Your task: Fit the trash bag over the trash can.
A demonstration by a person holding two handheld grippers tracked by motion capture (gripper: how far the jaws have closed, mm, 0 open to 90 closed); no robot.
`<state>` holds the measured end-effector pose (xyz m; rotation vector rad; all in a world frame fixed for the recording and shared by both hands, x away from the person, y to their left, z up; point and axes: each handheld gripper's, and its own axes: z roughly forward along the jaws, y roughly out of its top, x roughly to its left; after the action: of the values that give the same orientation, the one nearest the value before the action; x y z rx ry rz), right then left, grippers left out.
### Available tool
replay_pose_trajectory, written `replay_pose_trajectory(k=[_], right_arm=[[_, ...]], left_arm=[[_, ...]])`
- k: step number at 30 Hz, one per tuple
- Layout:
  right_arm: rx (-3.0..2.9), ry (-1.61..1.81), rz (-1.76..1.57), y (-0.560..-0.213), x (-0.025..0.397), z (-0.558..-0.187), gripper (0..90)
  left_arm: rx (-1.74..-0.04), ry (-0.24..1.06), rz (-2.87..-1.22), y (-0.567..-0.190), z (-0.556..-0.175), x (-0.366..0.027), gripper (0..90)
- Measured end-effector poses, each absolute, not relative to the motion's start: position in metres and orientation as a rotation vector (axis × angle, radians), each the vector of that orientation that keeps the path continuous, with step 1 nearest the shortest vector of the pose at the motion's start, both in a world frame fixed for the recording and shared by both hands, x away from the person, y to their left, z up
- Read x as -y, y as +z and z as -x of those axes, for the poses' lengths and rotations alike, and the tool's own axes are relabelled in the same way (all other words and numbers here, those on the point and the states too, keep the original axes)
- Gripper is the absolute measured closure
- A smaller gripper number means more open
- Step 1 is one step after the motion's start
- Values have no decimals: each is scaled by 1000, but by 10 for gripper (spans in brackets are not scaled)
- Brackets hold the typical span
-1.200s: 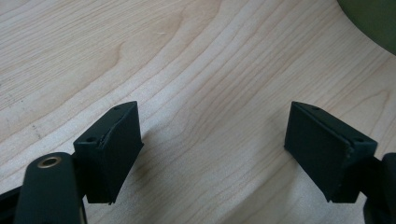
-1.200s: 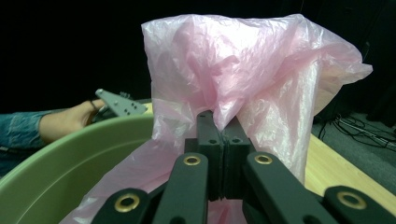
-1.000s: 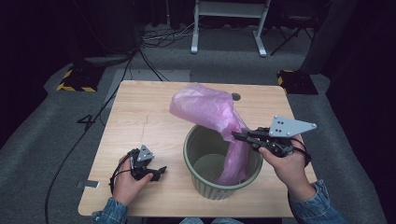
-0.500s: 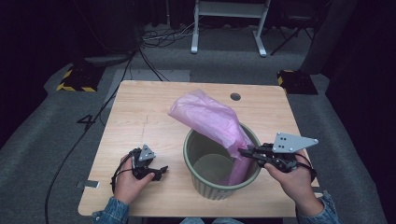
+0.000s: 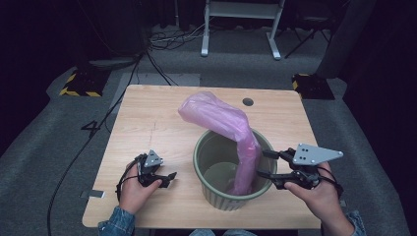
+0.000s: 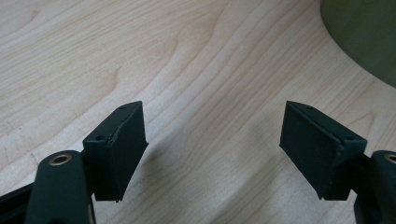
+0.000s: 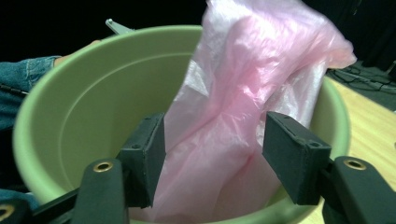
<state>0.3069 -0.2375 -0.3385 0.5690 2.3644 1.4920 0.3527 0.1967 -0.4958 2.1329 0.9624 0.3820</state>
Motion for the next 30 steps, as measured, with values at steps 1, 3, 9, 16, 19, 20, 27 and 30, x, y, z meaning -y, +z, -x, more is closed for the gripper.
replay_pose_trajectory(k=[1,3,9,16,19,20,27,30], right_arm=[[-2357,1489,-566,-336,239,-306,391],[-2340,1490,-564,-332,241,-304,389],[-2301,1482,-588,-324,252,-303,387],[-2233,1468,-650,-315,274,-303,384],[-2217,1455,-676,-315,281,-303,382],[-2212,1449,-683,-315,284,-303,382],[-2188,1425,-732,-319,295,-299,382],[-2182,1419,-746,-320,298,-297,382]], left_arm=[[-958,384,-2129,-495,-353,-197,225],[-949,394,-2122,-491,-355,-196,225],[-933,403,-2109,-479,-363,-193,226],[-897,416,-2094,-463,-379,-186,226],[-881,421,-2090,-457,-385,-179,227],[-871,425,-2095,-454,-388,-177,226],[-823,429,-2083,-436,-404,-162,226],[-815,436,-2066,-431,-412,-160,226]])
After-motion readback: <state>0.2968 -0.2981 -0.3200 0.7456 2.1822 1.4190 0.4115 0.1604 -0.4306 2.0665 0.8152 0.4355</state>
